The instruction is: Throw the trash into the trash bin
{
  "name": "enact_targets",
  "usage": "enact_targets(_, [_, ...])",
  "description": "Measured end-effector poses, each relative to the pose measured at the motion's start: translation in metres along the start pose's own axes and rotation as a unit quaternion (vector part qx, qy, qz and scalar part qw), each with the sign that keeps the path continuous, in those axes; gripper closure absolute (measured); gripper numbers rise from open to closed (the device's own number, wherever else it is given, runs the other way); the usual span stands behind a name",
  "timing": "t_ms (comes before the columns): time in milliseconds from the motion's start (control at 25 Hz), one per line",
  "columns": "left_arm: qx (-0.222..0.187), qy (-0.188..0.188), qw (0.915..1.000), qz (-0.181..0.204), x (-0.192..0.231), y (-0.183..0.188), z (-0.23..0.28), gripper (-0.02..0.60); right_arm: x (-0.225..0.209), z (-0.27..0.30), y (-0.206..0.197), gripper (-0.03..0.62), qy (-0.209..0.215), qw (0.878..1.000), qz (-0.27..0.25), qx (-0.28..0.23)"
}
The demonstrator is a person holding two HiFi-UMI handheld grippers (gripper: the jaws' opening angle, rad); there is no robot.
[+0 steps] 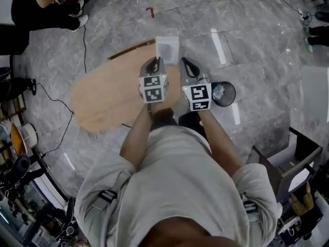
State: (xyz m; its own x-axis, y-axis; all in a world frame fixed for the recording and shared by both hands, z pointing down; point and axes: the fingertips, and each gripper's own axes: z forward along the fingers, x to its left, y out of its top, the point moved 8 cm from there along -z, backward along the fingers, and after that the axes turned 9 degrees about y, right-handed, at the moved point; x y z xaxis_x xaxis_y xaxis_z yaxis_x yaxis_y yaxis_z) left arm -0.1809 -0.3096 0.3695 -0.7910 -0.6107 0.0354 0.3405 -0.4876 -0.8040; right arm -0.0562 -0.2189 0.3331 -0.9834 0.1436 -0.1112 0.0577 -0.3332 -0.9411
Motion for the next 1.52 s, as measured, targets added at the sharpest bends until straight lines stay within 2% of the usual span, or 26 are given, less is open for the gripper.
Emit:
enact_targets(400, [0.004,-0.067,0.9964,0.053,-0.102,0.01,0.003,0.529,-0.063,-0.094,-0.014,0.586,-0.09,0.995,0.029,-0.018])
enact_targets(600, [0.005,-0.118,0.9895,0.084,-0.172,0.01,0.002,0.529,-0.095,-0.15,-0.028,0.586,-0.141,0.989,0.048,-0.022])
enact_targets(760, [0.006,-0.162,0.9796,0.118,-0.235,0.0,-0.003,0.529,-0.12,-0.208,-0.048,0.586,-0.188,0.979,0.067,-0.031])
enact_targets(880, [0.014,-0.175,0.9756,0.132,-0.278,-0.01,-0.013,0.529,-0.138,-0.249,-0.065,0.586,-0.201,0.976,0.078,-0.035])
enact_targets(1000, [0.018,-0.174,0.9763,0.127,-0.314,-0.014,-0.02,0.529,-0.16,-0.281,-0.077,0.586,-0.204,0.975,0.082,-0.033])
enact_targets(1160, [0.036,-0.171,0.9766,0.125,-0.335,-0.024,-0.03,0.529,-0.168,-0.306,-0.09,0.586,-0.21,0.972,0.1,-0.04])
enact_targets(1520, [0.068,-0.206,0.9626,0.163,-0.361,-0.041,-0.028,0.529,-0.17,-0.315,-0.117,0.586,-0.231,0.963,0.137,-0.031])
